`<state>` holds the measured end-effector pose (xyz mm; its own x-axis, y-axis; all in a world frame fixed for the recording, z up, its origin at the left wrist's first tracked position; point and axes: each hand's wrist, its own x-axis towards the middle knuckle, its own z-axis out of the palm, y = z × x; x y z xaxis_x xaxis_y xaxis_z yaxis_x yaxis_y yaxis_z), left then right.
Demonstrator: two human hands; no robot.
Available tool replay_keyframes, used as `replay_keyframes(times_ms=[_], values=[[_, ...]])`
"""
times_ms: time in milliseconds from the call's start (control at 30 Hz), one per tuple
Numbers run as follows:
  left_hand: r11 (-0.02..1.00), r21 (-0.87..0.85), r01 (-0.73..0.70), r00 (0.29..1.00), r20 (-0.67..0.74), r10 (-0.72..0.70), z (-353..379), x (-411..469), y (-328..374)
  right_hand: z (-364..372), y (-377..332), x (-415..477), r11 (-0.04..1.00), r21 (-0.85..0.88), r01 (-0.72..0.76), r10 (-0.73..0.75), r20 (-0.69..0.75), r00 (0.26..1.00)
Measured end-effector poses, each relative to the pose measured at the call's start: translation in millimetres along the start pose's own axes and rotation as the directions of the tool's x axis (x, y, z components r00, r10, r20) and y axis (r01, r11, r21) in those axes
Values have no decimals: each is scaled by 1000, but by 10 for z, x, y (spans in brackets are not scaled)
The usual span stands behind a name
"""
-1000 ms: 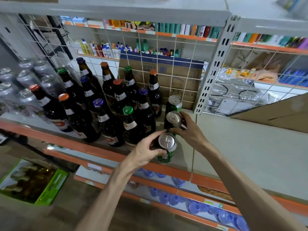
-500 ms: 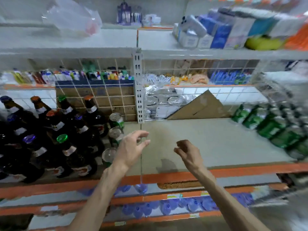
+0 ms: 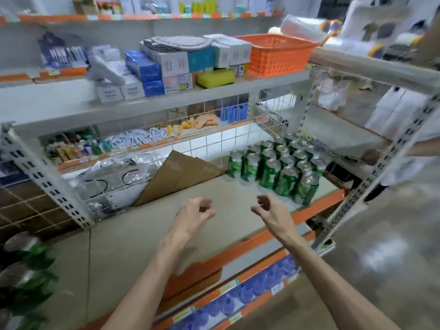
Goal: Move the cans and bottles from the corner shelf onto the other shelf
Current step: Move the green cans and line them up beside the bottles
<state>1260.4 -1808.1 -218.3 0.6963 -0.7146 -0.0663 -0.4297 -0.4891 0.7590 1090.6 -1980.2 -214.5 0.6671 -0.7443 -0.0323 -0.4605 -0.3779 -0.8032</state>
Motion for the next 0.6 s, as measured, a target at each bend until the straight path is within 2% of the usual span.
replay_keyframes(times_ms=[233, 400, 600], values=[[999, -38, 23, 999, -22, -24, 218, 504, 210, -247, 117, 479, 1000, -5, -7, 7, -24, 1000], [994, -90, 64, 998, 2, -64, 277, 994, 198, -199, 97, 874, 998, -56, -18, 16, -25, 1000], [989, -138, 53, 999, 13, -51, 446, 1659, 158, -18, 12, 1422, 991, -124, -51, 40, -91, 995]])
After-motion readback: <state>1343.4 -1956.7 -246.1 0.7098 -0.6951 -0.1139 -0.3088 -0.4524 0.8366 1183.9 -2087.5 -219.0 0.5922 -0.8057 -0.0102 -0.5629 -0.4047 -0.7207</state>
